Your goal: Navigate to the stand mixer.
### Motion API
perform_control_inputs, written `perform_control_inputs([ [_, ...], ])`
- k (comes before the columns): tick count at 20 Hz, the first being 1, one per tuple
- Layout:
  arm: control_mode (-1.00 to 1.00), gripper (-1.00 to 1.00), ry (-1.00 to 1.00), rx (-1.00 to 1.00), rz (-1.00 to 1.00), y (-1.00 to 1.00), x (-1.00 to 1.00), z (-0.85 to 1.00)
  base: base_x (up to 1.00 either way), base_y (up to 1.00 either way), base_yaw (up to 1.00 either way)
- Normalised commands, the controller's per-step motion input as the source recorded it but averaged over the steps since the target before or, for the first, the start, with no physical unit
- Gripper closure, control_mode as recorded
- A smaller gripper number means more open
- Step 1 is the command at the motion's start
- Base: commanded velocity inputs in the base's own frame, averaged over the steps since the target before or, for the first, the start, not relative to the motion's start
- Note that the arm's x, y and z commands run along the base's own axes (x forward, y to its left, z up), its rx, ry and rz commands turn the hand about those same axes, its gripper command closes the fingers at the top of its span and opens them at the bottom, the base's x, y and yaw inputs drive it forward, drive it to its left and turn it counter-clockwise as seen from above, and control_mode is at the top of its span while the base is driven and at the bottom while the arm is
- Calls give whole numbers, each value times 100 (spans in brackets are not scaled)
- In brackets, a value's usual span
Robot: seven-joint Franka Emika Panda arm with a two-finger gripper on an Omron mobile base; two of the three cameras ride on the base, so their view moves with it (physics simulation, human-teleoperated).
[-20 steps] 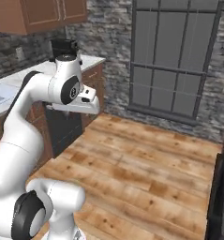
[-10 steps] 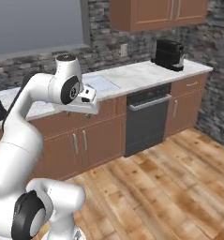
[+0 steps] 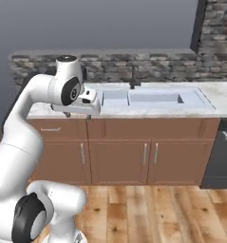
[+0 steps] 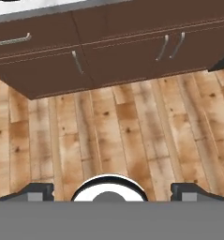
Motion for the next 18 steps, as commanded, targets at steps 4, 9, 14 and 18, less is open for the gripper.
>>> perform_control_inputs([
  [4, 100, -100, 0, 0, 0, 0, 0, 0, 22, 5, 74],
  [9, 100, -100, 0, 0, 0, 0, 0, 0, 81, 6, 40],
  [14, 100, -100, 0, 0, 0, 0, 0, 0, 100, 2, 0],
  [18, 100, -100, 0, 0, 0, 0, 0, 0, 85, -19, -7],
])
